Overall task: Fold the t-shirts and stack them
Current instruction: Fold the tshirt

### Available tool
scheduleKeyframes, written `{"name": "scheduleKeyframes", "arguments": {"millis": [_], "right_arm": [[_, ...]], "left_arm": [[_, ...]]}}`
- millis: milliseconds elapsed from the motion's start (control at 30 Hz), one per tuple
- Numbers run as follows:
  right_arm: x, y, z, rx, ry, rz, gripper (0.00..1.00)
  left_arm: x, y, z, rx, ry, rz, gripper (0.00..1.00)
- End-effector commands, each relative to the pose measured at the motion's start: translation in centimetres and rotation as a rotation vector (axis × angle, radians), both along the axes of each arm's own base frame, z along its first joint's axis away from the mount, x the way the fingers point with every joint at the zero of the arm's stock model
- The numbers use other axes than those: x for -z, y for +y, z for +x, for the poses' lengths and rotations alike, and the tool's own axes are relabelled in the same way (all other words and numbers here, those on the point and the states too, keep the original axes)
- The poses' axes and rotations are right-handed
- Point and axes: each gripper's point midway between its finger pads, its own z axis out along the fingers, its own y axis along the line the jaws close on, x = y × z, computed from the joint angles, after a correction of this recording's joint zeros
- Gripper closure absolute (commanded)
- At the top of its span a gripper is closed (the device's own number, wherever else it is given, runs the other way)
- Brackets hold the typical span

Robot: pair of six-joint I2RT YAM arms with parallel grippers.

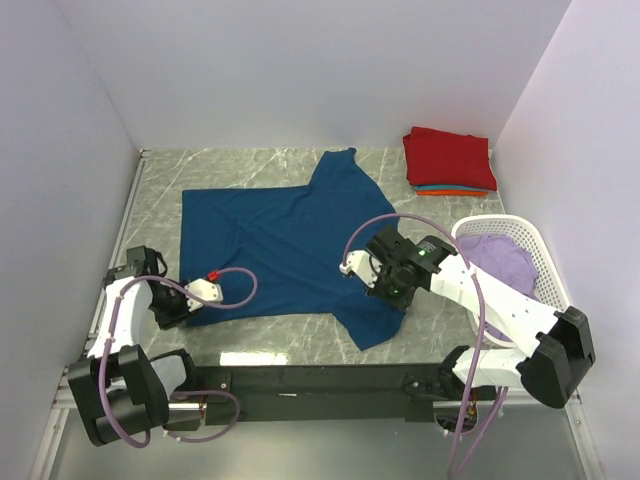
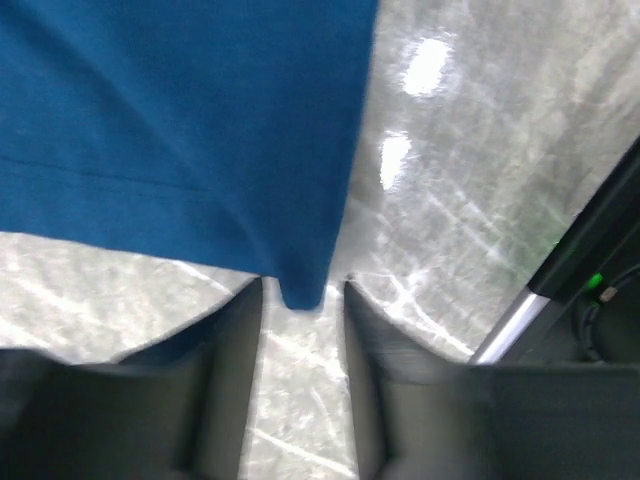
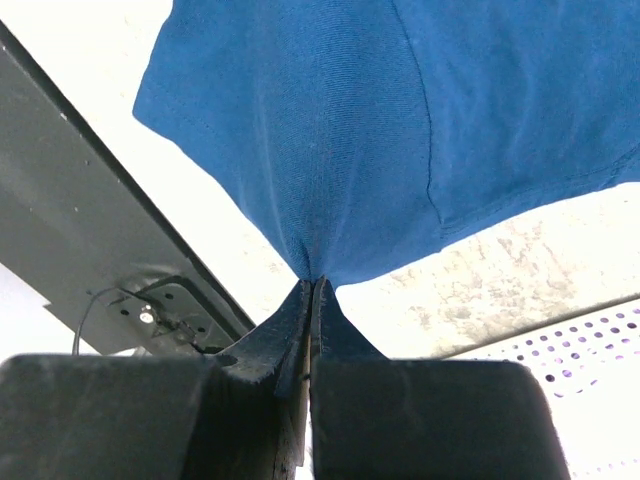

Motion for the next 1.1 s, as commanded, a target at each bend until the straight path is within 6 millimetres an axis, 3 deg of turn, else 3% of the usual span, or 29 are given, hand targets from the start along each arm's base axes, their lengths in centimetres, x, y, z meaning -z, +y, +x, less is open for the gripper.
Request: {"name": "scheduleKeyframes", "arguments": {"millis": [0,167,333,533,667,833,967,1000,1067], "right_arm": [[-1.2,-0.2,0.4,-0.013,-0.013,0.002,1.0],[-1.1,-0.1,0.5,-0.012,-0.004,-0.002,1.0],[-0.9,0.0,0.8,-0.006,-0.002,0.0,1.0],[-0.4,-0.5,1.1,0.01,0.008,-0.005,1.0],[-0.3,-0.7,1.2,0.014,0.014,-0.009,1.0],[-0.2,-1.1,1.2,0.017,0.017,-0.019,1.0],[-0.5,-1.2,1.2,0.018,0.014,-0.017,1.0],[-0.7,-1.1,1.3,0.018,0.012,-0.012,1.0],[-1.0,-1.0,1.3,0.019,0.009,-0.007,1.0]], "left_arm": [[0.2,-0.9,-0.2,0.026,-0.026,-0.036,0.54],[-1.0,-1.7,-0.1,0.085,-0.102,-0.053,0.51],[-1.2,-2.2,-0.4,0.139,-0.061,-0.056,0.56],[0.6,-2.5,-0.6,0.168,0.071,-0.015,0.6],[2.2,-2.1,0.8,0.172,0.025,0.052,0.57],[3.6,-1.2,0.4,0.171,0.048,0.099,0.54],[4.1,-1.1,-0.6,0.193,0.074,0.105,0.65],[4.1,-1.1,-0.6,0.198,0.068,0.108,0.74],[4.6,-1.0,-0.9,0.201,0.066,0.121,0.79]]}}
